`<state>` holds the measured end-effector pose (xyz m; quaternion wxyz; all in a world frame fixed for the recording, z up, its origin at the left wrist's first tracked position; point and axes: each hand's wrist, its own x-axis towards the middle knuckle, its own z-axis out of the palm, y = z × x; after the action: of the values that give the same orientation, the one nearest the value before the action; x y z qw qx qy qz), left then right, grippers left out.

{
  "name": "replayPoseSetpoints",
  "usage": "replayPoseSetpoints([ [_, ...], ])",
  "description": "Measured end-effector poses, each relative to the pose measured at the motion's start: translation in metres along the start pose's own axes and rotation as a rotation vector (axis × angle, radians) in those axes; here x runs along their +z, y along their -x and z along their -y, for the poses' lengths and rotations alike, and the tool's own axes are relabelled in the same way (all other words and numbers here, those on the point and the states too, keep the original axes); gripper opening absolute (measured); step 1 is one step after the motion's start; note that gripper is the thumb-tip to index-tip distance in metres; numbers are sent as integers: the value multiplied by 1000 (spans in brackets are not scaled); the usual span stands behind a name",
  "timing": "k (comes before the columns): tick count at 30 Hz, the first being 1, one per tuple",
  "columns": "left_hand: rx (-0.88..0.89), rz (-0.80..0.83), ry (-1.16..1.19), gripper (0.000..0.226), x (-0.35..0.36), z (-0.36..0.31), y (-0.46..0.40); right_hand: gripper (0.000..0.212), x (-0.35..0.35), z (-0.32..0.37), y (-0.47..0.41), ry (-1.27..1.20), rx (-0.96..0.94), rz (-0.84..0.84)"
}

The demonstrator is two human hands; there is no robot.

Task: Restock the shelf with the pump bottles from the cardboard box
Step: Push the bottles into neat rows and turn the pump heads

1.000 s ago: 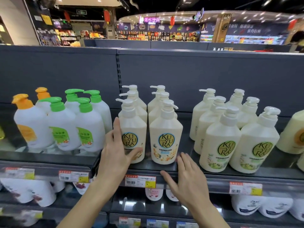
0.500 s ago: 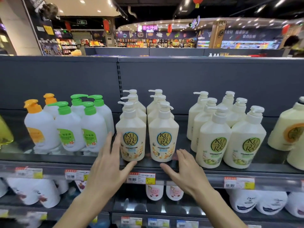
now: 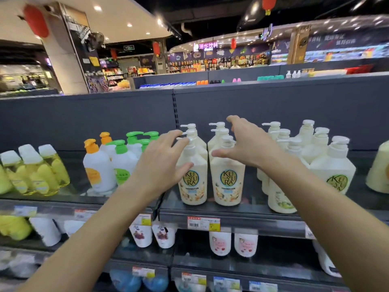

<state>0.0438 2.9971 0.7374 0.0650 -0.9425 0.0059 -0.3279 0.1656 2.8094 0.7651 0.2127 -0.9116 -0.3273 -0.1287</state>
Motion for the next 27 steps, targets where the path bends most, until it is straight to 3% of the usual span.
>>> replayPoseSetpoints([
  [11, -14, -1, 24, 78, 32, 27, 8, 97, 34, -22, -5, -154, 108, 137],
  [22, 52, -22, 98, 84, 56, 26, -9, 98, 66, -42, 1, -337, 48, -34],
  [27, 41, 16, 102, 90, 64, 32, -14, 102, 71, -49, 1, -369, 30, -11],
])
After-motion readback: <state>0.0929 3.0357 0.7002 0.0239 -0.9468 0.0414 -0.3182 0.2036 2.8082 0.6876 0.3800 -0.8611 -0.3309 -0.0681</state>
